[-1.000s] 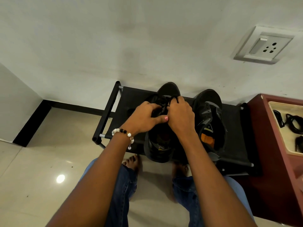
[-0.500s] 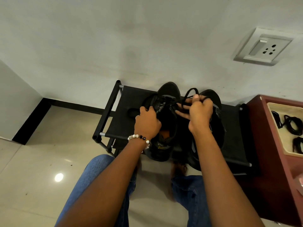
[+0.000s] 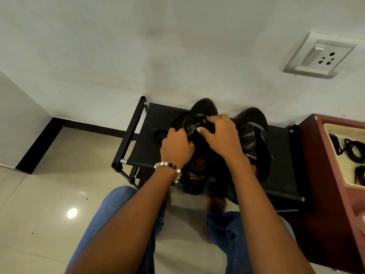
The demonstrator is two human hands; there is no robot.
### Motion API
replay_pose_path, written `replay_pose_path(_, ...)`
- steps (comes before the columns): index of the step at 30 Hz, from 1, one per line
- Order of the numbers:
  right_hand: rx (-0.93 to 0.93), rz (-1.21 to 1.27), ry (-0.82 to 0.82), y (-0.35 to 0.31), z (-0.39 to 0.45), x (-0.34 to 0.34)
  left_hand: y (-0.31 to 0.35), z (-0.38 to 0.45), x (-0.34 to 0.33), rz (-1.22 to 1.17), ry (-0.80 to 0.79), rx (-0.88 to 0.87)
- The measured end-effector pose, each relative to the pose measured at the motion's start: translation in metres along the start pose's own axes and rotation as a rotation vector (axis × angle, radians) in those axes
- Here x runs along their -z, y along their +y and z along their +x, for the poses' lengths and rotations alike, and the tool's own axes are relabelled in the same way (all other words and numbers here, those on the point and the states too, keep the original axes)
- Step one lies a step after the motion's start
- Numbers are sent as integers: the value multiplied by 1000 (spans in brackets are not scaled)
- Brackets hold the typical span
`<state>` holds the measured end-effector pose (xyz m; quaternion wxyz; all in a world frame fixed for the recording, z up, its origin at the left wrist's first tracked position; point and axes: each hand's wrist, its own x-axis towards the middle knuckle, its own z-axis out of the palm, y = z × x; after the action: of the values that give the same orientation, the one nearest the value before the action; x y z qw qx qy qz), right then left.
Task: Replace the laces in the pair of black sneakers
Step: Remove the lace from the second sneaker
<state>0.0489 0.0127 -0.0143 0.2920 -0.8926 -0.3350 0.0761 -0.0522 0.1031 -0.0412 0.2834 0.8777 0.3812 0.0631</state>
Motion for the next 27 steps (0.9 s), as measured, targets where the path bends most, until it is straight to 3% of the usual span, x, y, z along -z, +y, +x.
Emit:
replay_pose_path(6,110,-233,-3,-8,-2,-4,5,-3,4,38,34,-11)
replay_pose_path(9,65,-193,69,-10,-4,-7,8,-5,5,46,36,-10)
replay_pose_path(12,-105,11,146,-6,-1,-3,9,-6,5,62,36,-9)
replay_pose_path(15,-400,523,253,2,2,7,9,-5,7,67,41,-3)
replay_pose_path(17,-499,644,289,6,1,12,9,-7,7,91,48,-17)
replay_pose_path(21,-363,77,162,4,-1,20,7,-2,8,29,-2,13)
replay_pose_path(23,-254,-124,191,-1,-3,25,7,3,12,-114,-58,0)
replay_pose_path(25,-147,-151,229,-5,-5,32,10,8,20,-344,-10,-38)
replay_pose_path(27,-84,-17,77,-8,-8,35,14,13,28,-449,142,-80)
